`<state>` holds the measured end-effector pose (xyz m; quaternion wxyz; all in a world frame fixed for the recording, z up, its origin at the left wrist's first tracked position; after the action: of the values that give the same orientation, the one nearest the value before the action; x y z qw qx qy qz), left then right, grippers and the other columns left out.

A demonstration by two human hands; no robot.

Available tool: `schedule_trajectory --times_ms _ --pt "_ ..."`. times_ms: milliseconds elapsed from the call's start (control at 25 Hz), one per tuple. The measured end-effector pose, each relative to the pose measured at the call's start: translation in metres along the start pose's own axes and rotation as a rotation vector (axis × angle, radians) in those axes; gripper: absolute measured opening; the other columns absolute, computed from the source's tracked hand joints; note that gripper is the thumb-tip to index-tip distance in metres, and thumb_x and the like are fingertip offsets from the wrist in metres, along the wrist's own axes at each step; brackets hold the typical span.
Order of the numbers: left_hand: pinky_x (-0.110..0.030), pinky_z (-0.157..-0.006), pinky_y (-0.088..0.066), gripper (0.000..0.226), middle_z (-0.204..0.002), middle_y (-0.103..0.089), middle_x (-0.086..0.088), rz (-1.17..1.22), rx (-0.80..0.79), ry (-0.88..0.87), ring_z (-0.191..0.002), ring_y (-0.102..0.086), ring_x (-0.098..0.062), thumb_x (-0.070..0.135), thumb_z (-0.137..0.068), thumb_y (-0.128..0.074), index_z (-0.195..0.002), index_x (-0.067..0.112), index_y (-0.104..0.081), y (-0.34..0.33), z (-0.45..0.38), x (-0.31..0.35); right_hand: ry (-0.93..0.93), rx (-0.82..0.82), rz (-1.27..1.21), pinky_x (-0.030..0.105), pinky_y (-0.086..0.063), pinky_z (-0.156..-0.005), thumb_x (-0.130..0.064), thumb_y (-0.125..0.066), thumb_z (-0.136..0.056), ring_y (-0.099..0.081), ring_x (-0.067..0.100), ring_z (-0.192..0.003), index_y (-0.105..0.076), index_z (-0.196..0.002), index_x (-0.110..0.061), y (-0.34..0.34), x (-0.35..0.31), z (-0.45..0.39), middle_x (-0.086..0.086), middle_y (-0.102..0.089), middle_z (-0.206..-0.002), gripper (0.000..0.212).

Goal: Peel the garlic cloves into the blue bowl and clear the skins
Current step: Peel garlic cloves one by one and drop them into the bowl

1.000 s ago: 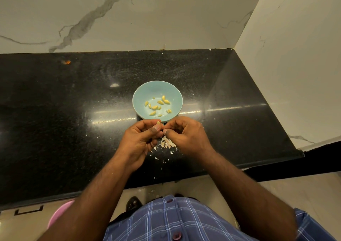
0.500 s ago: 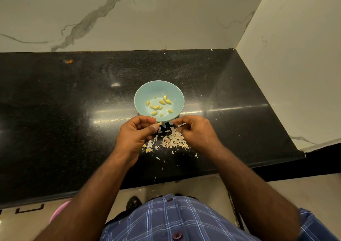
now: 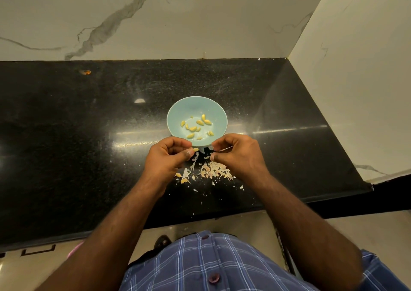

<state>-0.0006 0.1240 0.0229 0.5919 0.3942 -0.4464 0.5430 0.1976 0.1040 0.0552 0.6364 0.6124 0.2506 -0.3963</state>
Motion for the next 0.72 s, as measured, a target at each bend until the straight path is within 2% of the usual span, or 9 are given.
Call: schedule_trajectory --times_ms 80,120,200,280,360,520,600,640,720 --pt "-0.016 -0.055 -0.048 0.015 -0.075 -0.072 0.000 -0.002 -0.018 0.003 -0.062 -0.064 -0.002 0.000 -0.083 -0.078 -0.094 0.009 -0.073 0.001 -0.001 0.000 0.021 0.051 -0.002 0.024 -0.060 -0.069 -0.021 -0.089 -0.075 -0.070 0.005 -0.070 -0.078 -0.088 -0.019 0.002 -0.002 0.000 -0.007 -0.075 -0.076 0.016" --pt "-0.016 -0.055 -0.048 0.015 -0.075 -0.072 0.000 -0.007 -0.027 0.003 -0.063 -0.064 -0.002 0.001 -0.082 -0.079 -0.094 0.009 -0.073 0.001 -0.001 0.000 0.035 0.053 0.014 0.025 -0.060 -0.072 -0.023 -0.086 -0.079 -0.070 0.005 -0.073 -0.080 -0.093 -0.020 0.002 -0.004 -0.001 -0.006 -0.076 -0.080 0.016" --pt "-0.016 -0.056 -0.049 0.015 -0.076 -0.073 -0.002 -0.020 -0.043 0.002 -0.065 -0.066 -0.003 0.001 -0.082 -0.079 -0.093 0.009 -0.073 0.000 -0.002 0.002 0.063 -0.037 0.082 0.026 -0.057 -0.090 -0.023 -0.077 -0.089 -0.070 0.005 -0.094 -0.077 -0.114 -0.022 -0.006 -0.010 -0.002 -0.004 -0.078 -0.104 0.025" --pt "-0.017 -0.056 -0.050 0.012 -0.076 -0.074 -0.004 -0.030 -0.059 -0.004 -0.068 -0.069 -0.008 0.002 -0.084 -0.078 -0.093 0.008 -0.072 -0.001 -0.003 0.004 0.066 -0.161 0.079 0.029 -0.053 -0.102 -0.022 -0.071 -0.094 -0.066 0.004 -0.109 -0.074 -0.122 -0.023 -0.017 -0.014 -0.001 -0.005 -0.075 -0.118 0.028" --pt "-0.019 -0.057 -0.051 0.008 -0.079 -0.076 -0.008 -0.069 -0.076 -0.013 -0.071 -0.071 -0.013 0.004 -0.089 -0.074 -0.095 0.008 -0.072 -0.002 -0.003 0.006 0.059 -0.189 0.053 0.034 -0.057 -0.096 -0.025 -0.075 -0.091 -0.069 0.004 -0.100 -0.079 -0.110 -0.023 -0.022 -0.016 -0.001 -0.007 -0.078 -0.104 0.020" --pt "-0.029 -0.068 -0.054 0.014 -0.075 -0.077 -0.004 -0.233 -0.072 -0.013 -0.070 -0.069 -0.013 0.023 -0.100 -0.064 -0.094 0.017 -0.075 0.006 -0.007 0.002 0.010 -0.039 0.056 0.039 -0.061 -0.081 -0.022 -0.081 -0.083 -0.071 0.007 -0.078 -0.078 -0.089 -0.023 -0.013 -0.015 -0.014 -0.009 -0.075 -0.080 0.007" --pt "-0.034 -0.075 -0.057 0.014 -0.076 -0.076 0.002 -0.388 -0.052 -0.021 -0.073 -0.068 -0.010 0.030 -0.099 -0.065 -0.092 0.024 -0.076 0.016 -0.009 -0.001 0.023 0.011 0.138 0.037 -0.061 -0.081 -0.020 -0.079 -0.084 -0.069 0.007 -0.081 -0.077 -0.093 -0.025 -0.009 -0.020 -0.028 -0.012 -0.073 -0.085 0.011" --pt "-0.032 -0.077 -0.056 0.010 -0.081 -0.075 0.007 -0.466 -0.046 -0.030 -0.078 -0.068 -0.007 0.026 -0.098 -0.067 -0.096 0.028 -0.076 0.021 -0.010 -0.002 0.042 0.018 0.197 0.034 -0.060 -0.084 -0.018 -0.077 -0.085 -0.066 0.006 -0.084 -0.077 -0.101 -0.025 -0.010 -0.024 -0.034 -0.013 -0.072 -0.092 0.017" --pt "-0.025 -0.078 -0.051 0.022 -0.093 -0.070 0.014 -0.623 -0.052 -0.036 -0.088 -0.064 -0.002 0.015 -0.097 -0.066 -0.109 0.032 -0.073 0.029 -0.010 -0.005 0.083 0.042 0.271 0.027 -0.056 -0.085 -0.020 -0.073 -0.090 -0.063 0.004 -0.088 -0.075 -0.113 -0.024 -0.012 -0.030 -0.040 -0.010 -0.072 -0.105 0.024"
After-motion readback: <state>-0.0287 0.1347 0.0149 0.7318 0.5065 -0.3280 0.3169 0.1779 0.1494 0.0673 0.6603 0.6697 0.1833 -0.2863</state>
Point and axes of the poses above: each hand's wrist, its own z-axis away from the middle knuckle, its own y-axis out of the back of the hand, x = y × z, the point moved 6 cm from there along -z, towards the middle knuckle
